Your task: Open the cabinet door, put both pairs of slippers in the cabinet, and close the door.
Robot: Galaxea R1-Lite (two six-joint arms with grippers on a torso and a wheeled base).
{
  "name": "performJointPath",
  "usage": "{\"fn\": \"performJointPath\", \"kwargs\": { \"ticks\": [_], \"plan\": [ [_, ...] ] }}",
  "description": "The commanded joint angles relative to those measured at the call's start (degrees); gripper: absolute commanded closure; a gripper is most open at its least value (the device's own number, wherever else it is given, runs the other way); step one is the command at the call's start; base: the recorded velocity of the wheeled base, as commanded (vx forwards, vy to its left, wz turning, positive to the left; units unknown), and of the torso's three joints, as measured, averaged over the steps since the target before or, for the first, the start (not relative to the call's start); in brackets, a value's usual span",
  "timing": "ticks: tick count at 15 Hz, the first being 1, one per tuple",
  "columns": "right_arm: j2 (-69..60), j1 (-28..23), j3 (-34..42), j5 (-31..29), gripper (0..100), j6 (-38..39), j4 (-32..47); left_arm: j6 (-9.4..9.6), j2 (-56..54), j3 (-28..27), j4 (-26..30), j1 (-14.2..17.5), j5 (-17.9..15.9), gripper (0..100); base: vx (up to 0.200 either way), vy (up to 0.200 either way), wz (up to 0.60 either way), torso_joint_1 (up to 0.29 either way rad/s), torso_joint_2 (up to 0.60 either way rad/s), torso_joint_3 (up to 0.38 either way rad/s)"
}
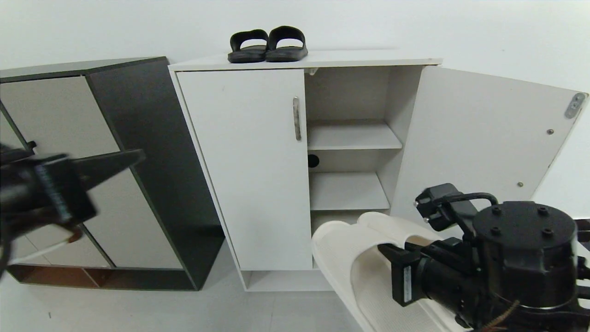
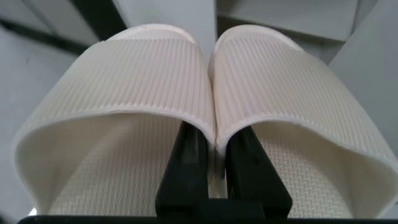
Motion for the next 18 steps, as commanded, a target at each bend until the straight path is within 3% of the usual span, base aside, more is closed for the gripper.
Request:
{"fn": "performJointPath", "kwargs": {
  "ticks": [1, 2, 4, 6, 9, 10, 12, 14, 18],
  "plan": [
    [4.9, -0.5, -1.9, -0.8, 100, 0.7, -0.9, 3.19, -27.4, 10.3, 14.8, 16.8, 10.9, 100, 0.0, 0.0, 0.0, 0.0, 0.0, 0.0],
    [5.1, -0.5, -1.2, -0.8, 100, 0.7, -1.7, 7.15, -37.7, 18.8, 17.1, 24.0, 14.0, 100, 0.0, 0.0, 0.0, 0.0, 0.0, 0.0],
    [4.9, -0.5, -0.4, -0.8, 100, 0.6, -1.8, 8.2, -49.9, 29.6, 17.1, 29.8, 12.8, 100, 0.0, 0.0, 0.0, 0.0, 0.0, 0.0],
    [4.9, -0.3, -0.2, -0.8, 100, 0.6, -1.8, 8.38, -55.5, 34.8, 16.9, 29.1, 12.6, 100, 0.0, 0.0, 0.0, 0.0, 0.0, 0.0],
    [4.8, 0.3, 1.3, -0.8, 100, 0.5, -2.8, 7.94, -57.4, 39.7, 16.2, 28.1, 3.0, 100, 0.0, 0.0, 0.0, 0.0, 0.0, 0.0],
    [4.8, 0.5, 1.8, -0.7, 100, 0.5, -3.9, 7.94, -57.4, 42.6, 11.3, 28.1, -4.7, 100, 0.0, 0.0, 0.0, 0.0, 0.0, 0.0],
    [4.9, 0.6, 2.2, -0.7, 100, 0.4, -4.3, 9.0, -57.4, 46.2, 5.7, 28.1, -14.4, 100, 0.0, 0.0, 0.0, 0.0, 0.0, 0.0],
    [4.9, 0.8, 2.3, -0.7, 100, 0.4, -4.4, 10.4, -57.4, 46.6, 5.6, 28.1, -14.2, 100, 0.0, 0.0, 0.0, 0.0, 0.0, 0.0],
    [5.3, 0.9, 2.2, -0.6, 100, 0.5, -4.5, 9.7, -57.4, 46.7, 5.6, 28.1, -14.0, 100, 0.0, 0.0, 0.0, 0.0, 0.0, 0.0]
  ]
}}
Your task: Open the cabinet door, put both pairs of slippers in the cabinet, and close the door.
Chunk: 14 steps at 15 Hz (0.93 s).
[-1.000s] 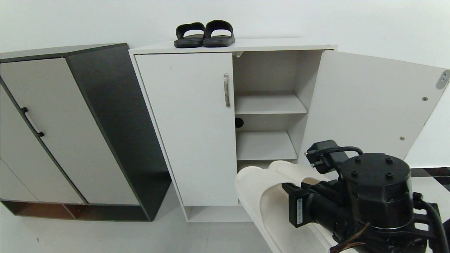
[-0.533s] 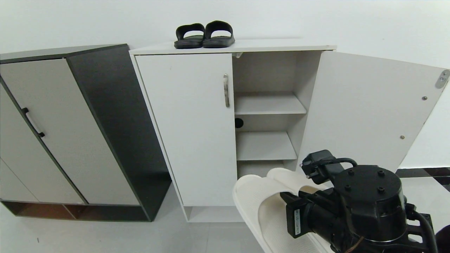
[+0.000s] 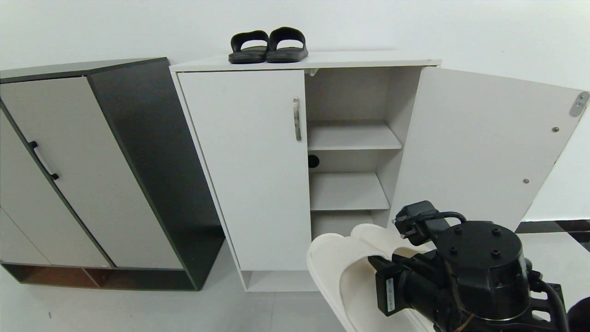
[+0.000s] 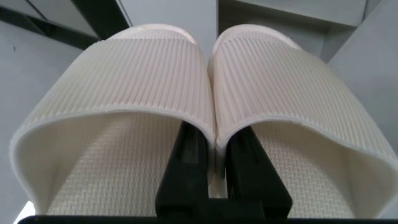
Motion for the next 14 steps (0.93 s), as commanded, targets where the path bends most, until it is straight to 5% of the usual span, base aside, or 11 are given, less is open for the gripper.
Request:
{"fn": "performJointPath", "kwargs": {
  "ticks": [1, 7, 12, 14],
  "plan": [
    [0.2, 0.0, 0.0, 0.0, 100, 0.0, -0.3, -0.07, 0.0, 0.0, 0.0, 0.0, 0.2, 100, 0.0, 0.0, 0.0, 0.0, 0.0, 0.0],
    [2.6, 0.0, -1.4, -0.3, 100, 0.3, -2.2, -0.24, 0.0, 0.0, 0.0, 0.0, 0.2, 100, 0.0, 0.0, 0.0, 0.0, 0.0, 0.0],
    [7.4, 0.7, -3.0, -3.7, 100, 1.2, -4.8, -0.33, 0.0, 0.0, 0.0, 0.0, 0.2, 100, 0.0, -0.2, 0.0, 0.001, 0.0, 0.002],
    [8.4, 0.8, -3.8, -3.7, 100, 1.5, -5.0, -0.42, 0.0, 0.0, 0.0, 0.0, 0.2, 100, 0.0, 0.0, 0.0, 0.0, 0.0, 0.0]
  ]
}}
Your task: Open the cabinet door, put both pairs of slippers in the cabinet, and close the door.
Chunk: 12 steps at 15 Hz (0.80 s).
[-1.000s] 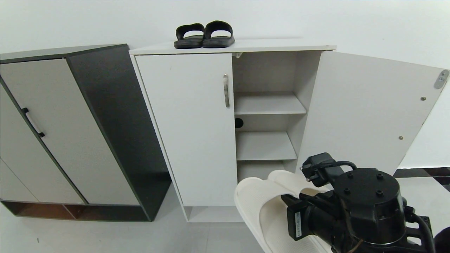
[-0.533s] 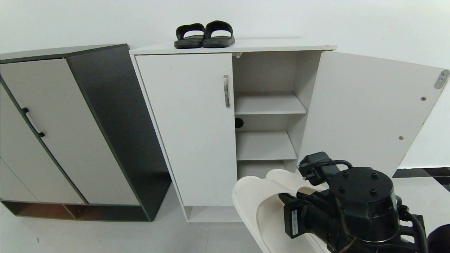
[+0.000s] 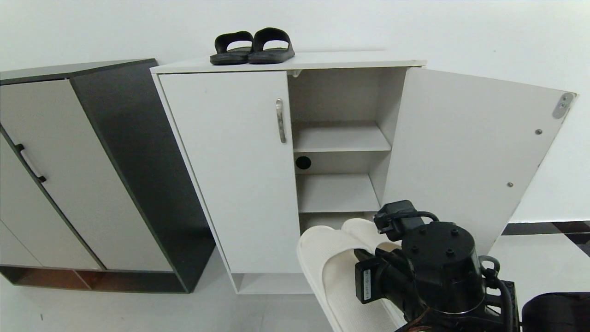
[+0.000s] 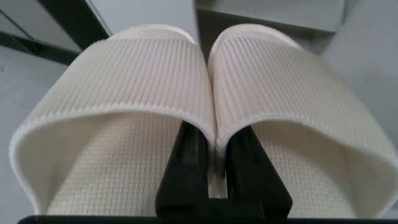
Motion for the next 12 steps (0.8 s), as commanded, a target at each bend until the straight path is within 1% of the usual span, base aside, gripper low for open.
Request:
{"fn": "performJointPath", "kwargs": {
  "ticks": [1, 4, 12],
  "plan": [
    [2.6, 0.2, -1.1, -0.2, 100, 0.4, -0.1, 0.0, 0.1, 0.0, 0.0, 0.0, 0.0, 100, 0.0, 0.0, 0.0, 0.0, 0.0, 0.0],
    [6.3, -0.4, -2.9, -3.0, 100, 2.4, 0.0, 0.0, 0.1, 0.0, 0.0, 0.0, 0.0, 100, 0.0, 0.0, 0.0, 0.0, 0.0, 0.0],
    [11.1, -2.0, -5.2, -3.3, 100, 3.8, 0.0, 0.0, 0.1, 0.0, 0.1, 0.0, 0.0, 100, 0.0, 0.0, 0.0, 0.0, 0.0, 0.0]
  ]
}}
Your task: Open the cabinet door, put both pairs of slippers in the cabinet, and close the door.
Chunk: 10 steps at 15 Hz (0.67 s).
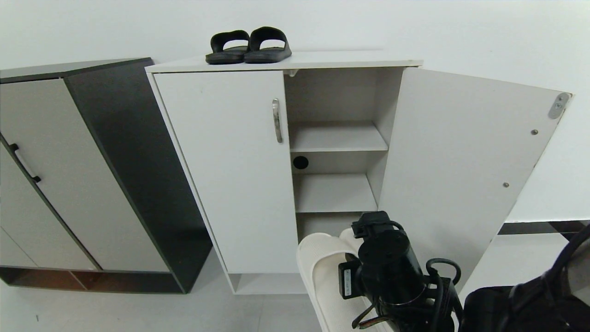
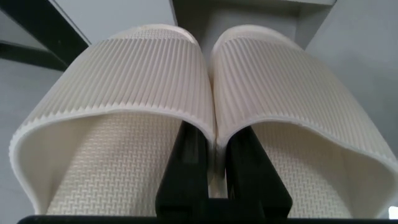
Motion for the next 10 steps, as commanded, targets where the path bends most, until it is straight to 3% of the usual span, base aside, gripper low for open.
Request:
{"fn": "performJointPath", "kwargs": {
  "ticks": [1, 9, 10],
  "plan": [
    [1.7, -0.2, -0.3, 0.0, 100, 0.1, 0.0, -0.05, 0.1, 0.0, 0.0, 0.0, 0.0, 100, 0.0, 0.0, 0.0, -0.002, 0.01, -0.105],
    [7.7, -3.4, -5.6, -0.7, 100, 0.1, 0.1, 0.03, 0.1, 0.0, 0.0, 0.0, 0.0, 100, 0.0, 0.0, 0.0, 0.002, 0.0, -0.189],
    [9.6, -3.4, -6.6, -4.3, 100, -0.1, 0.0, 0.03, 0.1, 0.0, 0.1, 0.0, 0.0, 100, 0.0, 0.0, 0.0, 0.007, 0.0, -0.193]
  ]
}}
